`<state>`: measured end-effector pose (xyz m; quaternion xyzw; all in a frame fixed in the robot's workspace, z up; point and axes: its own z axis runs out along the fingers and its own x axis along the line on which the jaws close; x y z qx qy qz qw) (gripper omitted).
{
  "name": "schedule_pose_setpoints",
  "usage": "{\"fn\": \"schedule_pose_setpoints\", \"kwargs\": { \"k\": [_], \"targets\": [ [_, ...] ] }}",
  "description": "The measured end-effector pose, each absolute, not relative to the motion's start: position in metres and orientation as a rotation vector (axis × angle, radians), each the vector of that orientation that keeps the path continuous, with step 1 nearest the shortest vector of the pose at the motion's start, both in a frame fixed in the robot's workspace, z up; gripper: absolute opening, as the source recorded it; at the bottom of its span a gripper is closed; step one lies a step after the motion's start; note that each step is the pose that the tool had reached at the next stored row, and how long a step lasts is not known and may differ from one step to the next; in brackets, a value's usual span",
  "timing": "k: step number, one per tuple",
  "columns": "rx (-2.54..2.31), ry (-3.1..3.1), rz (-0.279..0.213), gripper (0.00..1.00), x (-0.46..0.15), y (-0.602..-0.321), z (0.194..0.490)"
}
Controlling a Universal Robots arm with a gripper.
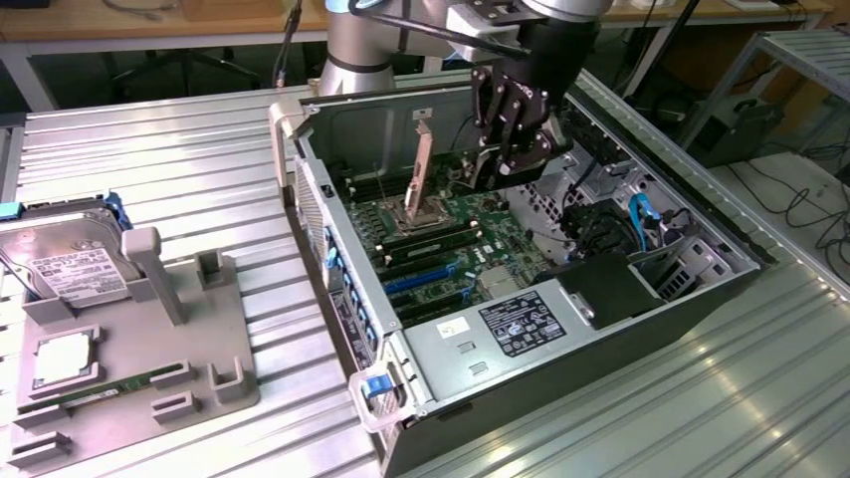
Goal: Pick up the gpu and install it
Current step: 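Insert the gpu into the slot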
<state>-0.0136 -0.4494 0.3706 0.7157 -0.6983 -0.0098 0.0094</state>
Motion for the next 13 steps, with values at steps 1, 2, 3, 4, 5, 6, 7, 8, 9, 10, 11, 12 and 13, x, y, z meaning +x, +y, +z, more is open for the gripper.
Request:
{"fn": "schedule_pose_setpoints", "kwargs": {
  "k": [1, 2, 3, 4, 5, 6, 7, 8, 9, 10, 11, 12, 13],
  "targets": [
    [2.233, -2.183, -0.031, 0.28, -0.014, -0.449, 0.368],
    [2.230, -2.185, -0.030, 0.28, -0.014, -0.449, 0.367],
    [2.229, -2.185, -0.028, 0.28, -0.014, -0.449, 0.365],
    [2.228, -2.184, -0.026, 0.28, -0.014, -0.449, 0.364],
    [2.227, -2.183, -0.024, 0.28, -0.014, -0.449, 0.360],
    [2.226, -2.183, -0.023, 0.28, -0.014, -0.449, 0.358],
    [2.226, -2.183, -0.022, 0.28, -0.015, -0.449, 0.356],
    [2.226, -2.183, -0.022, 0.28, -0.017, -0.449, 0.355],
    [2.226, -2.183, -0.022, 0.28, -0.018, -0.448, 0.353],
    [2.226, -2.183, -0.022, 0.28, -0.019, -0.448, 0.351],
    [2.226, -2.183, -0.022, 0.28, -0.022, -0.447, 0.349],
    [2.226, -2.183, -0.022, 0.28, -0.023, -0.447, 0.347],
    [2.227, -2.183, -0.023, 0.28, -0.023, -0.447, 0.346]
  ]
}}
